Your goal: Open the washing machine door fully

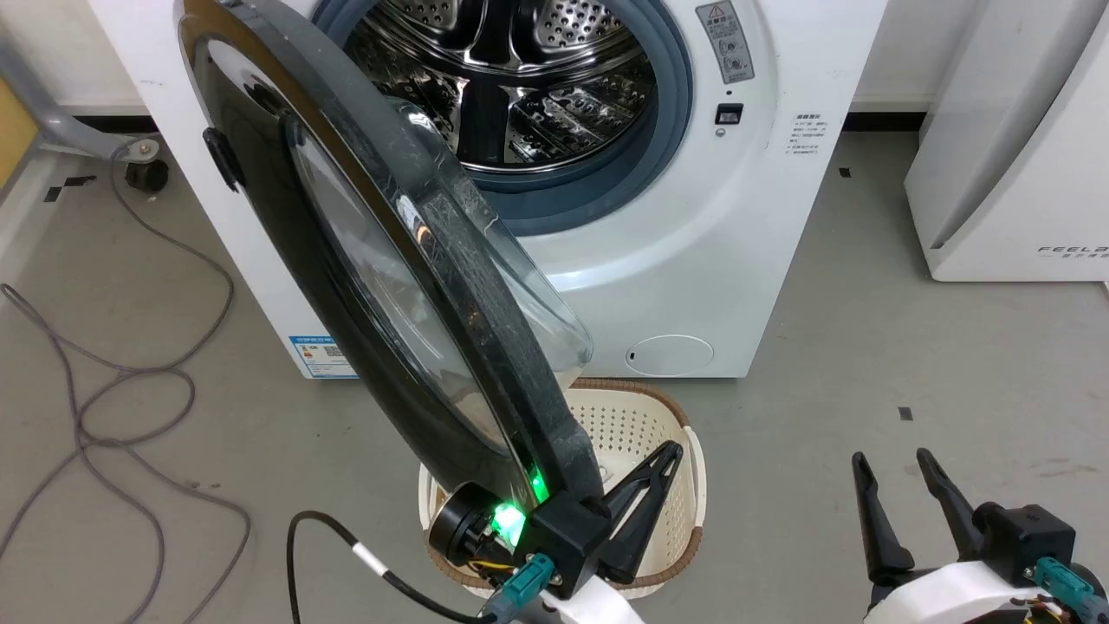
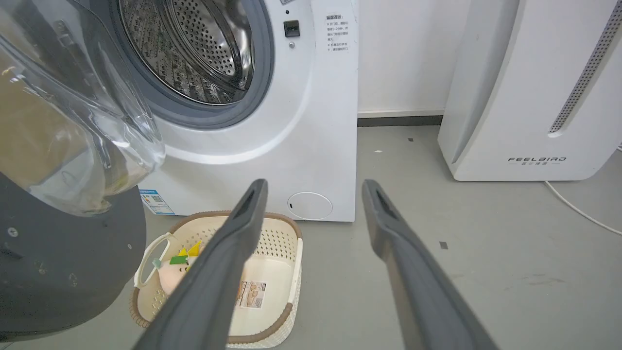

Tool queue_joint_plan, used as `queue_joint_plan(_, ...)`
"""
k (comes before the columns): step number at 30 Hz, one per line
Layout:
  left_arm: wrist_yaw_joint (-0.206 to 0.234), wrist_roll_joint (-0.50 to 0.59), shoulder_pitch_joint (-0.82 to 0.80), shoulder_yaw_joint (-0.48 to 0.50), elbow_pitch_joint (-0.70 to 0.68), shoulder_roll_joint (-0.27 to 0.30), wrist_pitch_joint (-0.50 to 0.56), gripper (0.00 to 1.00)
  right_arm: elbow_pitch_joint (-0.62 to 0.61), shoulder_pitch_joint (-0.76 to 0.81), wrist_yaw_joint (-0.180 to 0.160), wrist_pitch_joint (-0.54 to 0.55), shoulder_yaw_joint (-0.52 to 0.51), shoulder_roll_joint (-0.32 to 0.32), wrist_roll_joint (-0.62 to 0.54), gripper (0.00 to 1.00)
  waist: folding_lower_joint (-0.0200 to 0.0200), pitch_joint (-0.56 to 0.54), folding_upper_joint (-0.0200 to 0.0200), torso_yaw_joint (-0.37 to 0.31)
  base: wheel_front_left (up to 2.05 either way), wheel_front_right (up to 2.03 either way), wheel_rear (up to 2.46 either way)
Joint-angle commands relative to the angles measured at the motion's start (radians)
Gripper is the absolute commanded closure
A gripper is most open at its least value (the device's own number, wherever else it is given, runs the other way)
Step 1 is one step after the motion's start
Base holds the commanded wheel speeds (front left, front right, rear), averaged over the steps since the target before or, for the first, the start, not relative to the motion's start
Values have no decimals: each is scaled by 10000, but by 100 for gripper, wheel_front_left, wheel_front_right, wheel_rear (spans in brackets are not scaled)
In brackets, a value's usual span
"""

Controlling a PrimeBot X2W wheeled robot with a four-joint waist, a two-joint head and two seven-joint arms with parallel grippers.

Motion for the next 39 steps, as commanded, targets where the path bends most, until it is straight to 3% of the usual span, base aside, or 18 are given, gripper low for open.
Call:
queue_joint_plan(1, 132, -33, 101, 159, 55, 124, -55, 100, 23, -64, 8, -27, 32, 37, 80, 0, 0, 4, -1, 9, 0, 0, 0)
queue_joint_plan(20, 1039, -739, 2040, 860, -1611, 734, -358, 100, -23, 214, 8, 182, -130, 38, 69, 0, 0, -208, -1, 743, 0, 0, 0)
queue_joint_plan(30, 1673, -623, 2597, 1260, -2420, 1016, -492, 100, -82, 390, 8, 223, -328, 38, 83, 0, 0, -299, -1, 1973, 0, 0, 0)
queue_joint_plan(39, 2401, -718, 2793, 2208, -2717, 1189, -797, 100, -238, 458, 8, 339, -609, 38, 1, 0, 0, -260, -1, 3162, 0, 0, 0)
